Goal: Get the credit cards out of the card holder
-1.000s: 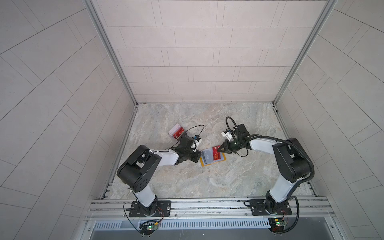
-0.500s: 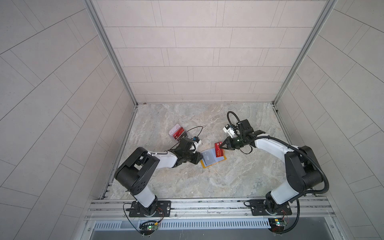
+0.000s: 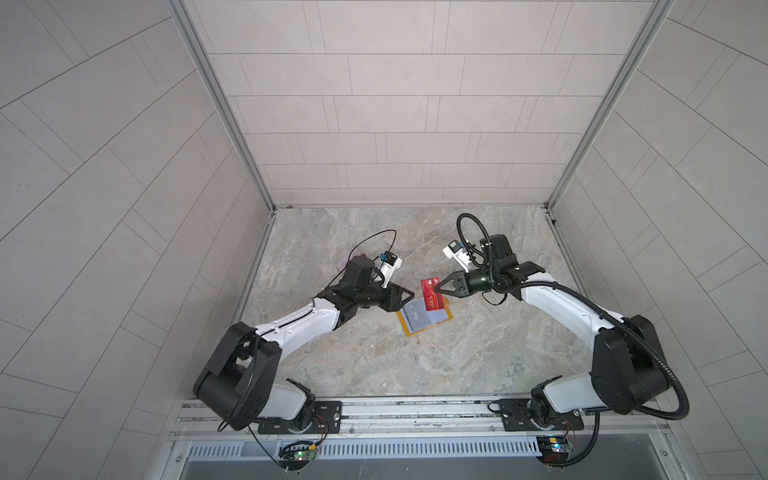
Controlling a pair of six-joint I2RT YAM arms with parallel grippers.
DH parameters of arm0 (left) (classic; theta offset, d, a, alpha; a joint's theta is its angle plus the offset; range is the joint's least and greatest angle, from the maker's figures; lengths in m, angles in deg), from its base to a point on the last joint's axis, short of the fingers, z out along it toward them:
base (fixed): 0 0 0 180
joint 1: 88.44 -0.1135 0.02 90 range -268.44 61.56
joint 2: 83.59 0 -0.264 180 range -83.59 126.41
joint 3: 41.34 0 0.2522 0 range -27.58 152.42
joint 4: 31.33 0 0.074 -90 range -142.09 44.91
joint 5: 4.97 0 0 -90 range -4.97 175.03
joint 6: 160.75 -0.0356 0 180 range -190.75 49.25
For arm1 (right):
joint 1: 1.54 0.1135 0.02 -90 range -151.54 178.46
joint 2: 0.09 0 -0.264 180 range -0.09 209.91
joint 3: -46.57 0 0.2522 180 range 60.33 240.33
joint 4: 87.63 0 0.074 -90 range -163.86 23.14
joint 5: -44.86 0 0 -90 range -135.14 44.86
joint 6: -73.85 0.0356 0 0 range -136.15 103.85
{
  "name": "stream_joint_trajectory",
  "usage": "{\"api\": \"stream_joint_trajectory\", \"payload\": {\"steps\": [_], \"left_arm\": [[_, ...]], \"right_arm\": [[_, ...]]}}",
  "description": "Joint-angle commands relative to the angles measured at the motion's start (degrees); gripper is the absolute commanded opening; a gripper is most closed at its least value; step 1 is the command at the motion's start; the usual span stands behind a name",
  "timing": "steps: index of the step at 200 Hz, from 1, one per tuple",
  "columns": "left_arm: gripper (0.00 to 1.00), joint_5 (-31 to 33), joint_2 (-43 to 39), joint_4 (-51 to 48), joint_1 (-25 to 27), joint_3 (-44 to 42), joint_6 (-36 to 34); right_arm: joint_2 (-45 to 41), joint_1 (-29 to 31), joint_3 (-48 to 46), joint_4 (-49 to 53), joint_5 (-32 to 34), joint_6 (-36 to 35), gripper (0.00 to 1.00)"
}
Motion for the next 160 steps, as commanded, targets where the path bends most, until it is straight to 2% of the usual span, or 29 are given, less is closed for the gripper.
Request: {"api": "stream_joint_trajectory", "payload": {"steps": [1, 39, 77, 96, 135, 160], "left_arm": [[0.59, -7.49, -4.13, -2.62, -2.76, 1.83, 0.32], [0.63, -13.17, -10.06, -11.54, -3.06, 4.39, -3.44], [0.63, -19.07, -11.65, -11.89, -2.94, 4.77, -4.08], [0.58, -21.53, -10.36, -12.39, -2.59, 5.54, -4.21], [0.43, -22.71, -9.41, -15.58, -1.73, 7.07, -6.60], [0.37, -23.25, -10.16, -15.74, -1.60, 6.93, -6.89]], "right_arm": [[-1.48, 1.29, 1.34, 1.95, -4.57, -5.83, 0.01], [0.01, 4.88, 4.31, 8.27, -5.93, -12.51, 0.00], [3.16, 8.39, 9.61, 16.00, -8.61, -20.61, 0.00], [5.48, 9.46, 13.38, 21.67, -9.52, -25.37, 0.00], [8.94, 9.67, 17.15, 25.19, -9.82, -27.55, 0.00], [9.56, 9.82, 17.36, 25.23, -10.11, -27.75, 0.00]]}}
